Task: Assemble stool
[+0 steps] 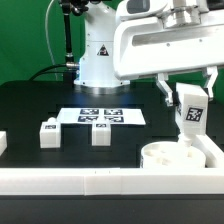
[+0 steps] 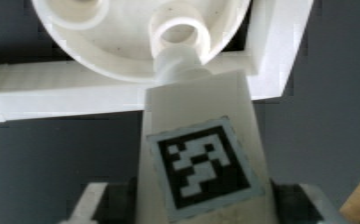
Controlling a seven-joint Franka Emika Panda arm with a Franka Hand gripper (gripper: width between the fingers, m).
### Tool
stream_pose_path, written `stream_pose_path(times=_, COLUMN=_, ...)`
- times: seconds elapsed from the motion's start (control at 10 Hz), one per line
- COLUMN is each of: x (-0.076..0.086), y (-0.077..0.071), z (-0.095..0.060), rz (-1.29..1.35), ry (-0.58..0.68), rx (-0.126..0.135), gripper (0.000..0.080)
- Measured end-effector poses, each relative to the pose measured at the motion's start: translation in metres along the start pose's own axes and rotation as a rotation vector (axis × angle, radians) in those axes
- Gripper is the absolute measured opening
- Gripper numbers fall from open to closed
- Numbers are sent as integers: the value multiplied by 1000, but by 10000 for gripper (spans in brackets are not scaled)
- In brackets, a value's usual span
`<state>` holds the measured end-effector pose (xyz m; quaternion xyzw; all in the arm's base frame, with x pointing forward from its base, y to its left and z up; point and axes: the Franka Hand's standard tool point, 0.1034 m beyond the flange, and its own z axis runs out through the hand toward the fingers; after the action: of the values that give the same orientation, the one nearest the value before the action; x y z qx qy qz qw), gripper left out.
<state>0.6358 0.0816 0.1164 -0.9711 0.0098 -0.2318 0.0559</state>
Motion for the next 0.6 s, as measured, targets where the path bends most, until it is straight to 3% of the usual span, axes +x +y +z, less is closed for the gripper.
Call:
stream_pose_path(times=0.1, x=1, y=1, z=1, rz=-1, ry=55, rx=-3, gripper=327)
stream_pose_path(times=0.6, x=-10, y=2, z=20, rz=-25, ry=34, rx=-3, gripper=327)
